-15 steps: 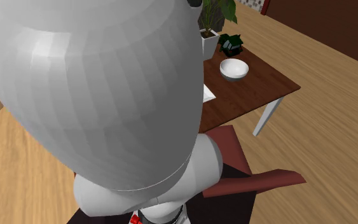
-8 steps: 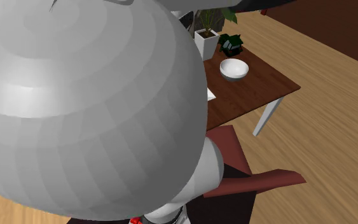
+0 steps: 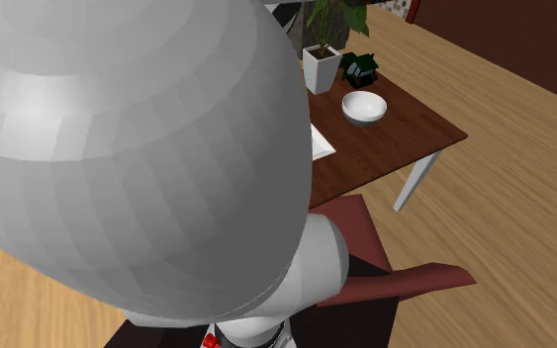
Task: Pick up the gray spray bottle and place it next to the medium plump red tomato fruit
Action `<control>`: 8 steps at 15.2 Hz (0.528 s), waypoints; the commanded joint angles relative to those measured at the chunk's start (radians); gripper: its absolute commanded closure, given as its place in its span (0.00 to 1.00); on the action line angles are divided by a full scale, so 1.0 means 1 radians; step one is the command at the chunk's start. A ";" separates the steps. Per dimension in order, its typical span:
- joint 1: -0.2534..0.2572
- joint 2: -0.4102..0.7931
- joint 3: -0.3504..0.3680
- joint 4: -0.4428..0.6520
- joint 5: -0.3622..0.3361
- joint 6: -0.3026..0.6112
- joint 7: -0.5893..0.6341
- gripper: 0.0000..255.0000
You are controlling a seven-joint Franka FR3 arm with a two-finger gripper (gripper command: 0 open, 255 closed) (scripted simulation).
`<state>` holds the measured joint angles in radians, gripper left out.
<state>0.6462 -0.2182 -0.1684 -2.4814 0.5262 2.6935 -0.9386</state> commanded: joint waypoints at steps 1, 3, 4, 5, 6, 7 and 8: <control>0.009 0.067 -0.002 0.073 0.010 -0.008 0.002 1.00; 0.016 0.144 -0.004 0.159 0.020 -0.019 0.004 1.00; 0.018 0.181 -0.004 0.203 0.024 -0.026 0.006 1.00; 0.019 0.218 -0.004 0.247 0.027 -0.035 0.009 1.00; 0.019 0.255 -0.004 0.293 0.029 -0.044 0.013 1.00; 0.019 0.292 -0.003 0.339 0.030 -0.054 0.018 1.00; 0.018 0.329 -0.002 0.386 0.030 -0.065 0.024 1.00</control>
<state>0.6669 0.0607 -0.1693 -2.1532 0.5457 2.6394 -0.9086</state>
